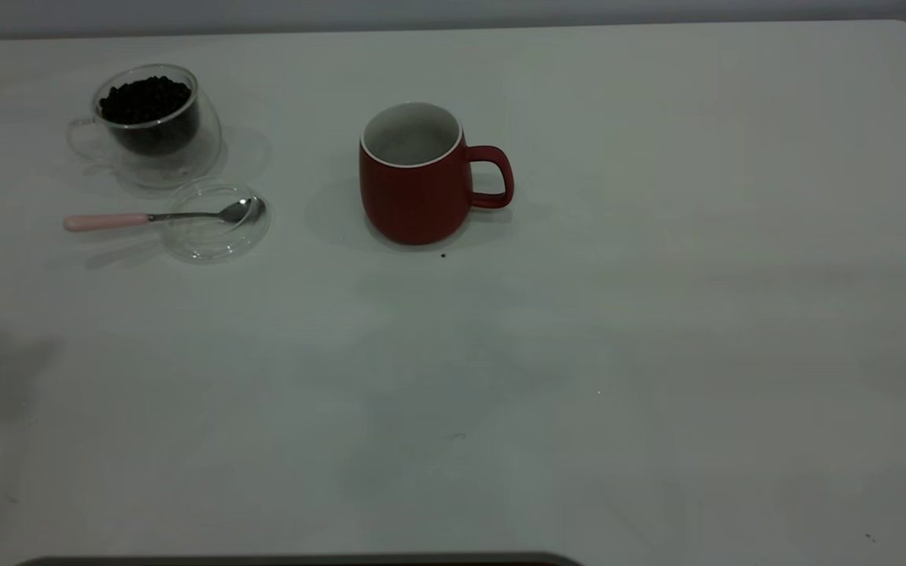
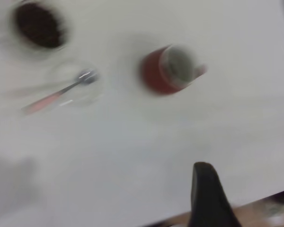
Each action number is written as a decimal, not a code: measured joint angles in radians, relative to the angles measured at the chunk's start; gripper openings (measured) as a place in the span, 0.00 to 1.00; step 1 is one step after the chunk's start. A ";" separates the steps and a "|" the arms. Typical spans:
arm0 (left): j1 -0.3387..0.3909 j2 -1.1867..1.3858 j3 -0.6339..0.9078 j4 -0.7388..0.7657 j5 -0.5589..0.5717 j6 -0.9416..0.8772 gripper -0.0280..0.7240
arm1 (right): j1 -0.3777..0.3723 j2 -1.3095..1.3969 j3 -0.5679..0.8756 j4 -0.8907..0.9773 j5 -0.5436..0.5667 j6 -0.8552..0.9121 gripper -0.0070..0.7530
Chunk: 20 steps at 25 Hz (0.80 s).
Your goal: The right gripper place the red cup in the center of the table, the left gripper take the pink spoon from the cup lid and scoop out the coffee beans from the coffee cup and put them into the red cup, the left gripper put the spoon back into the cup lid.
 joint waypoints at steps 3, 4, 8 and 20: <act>-0.068 -0.135 0.039 0.195 0.001 -0.111 0.65 | 0.000 0.000 0.000 0.000 0.000 0.000 0.58; -0.088 -0.176 0.057 0.247 0.001 -0.139 0.65 | 0.000 0.000 0.000 0.000 0.000 0.000 0.58; -0.146 -0.326 0.195 0.371 0.001 -0.184 0.65 | 0.000 0.000 0.000 0.000 0.001 0.000 0.58; -0.206 -0.696 0.684 0.499 -0.032 -0.256 0.65 | 0.000 0.000 0.000 0.000 0.001 0.000 0.58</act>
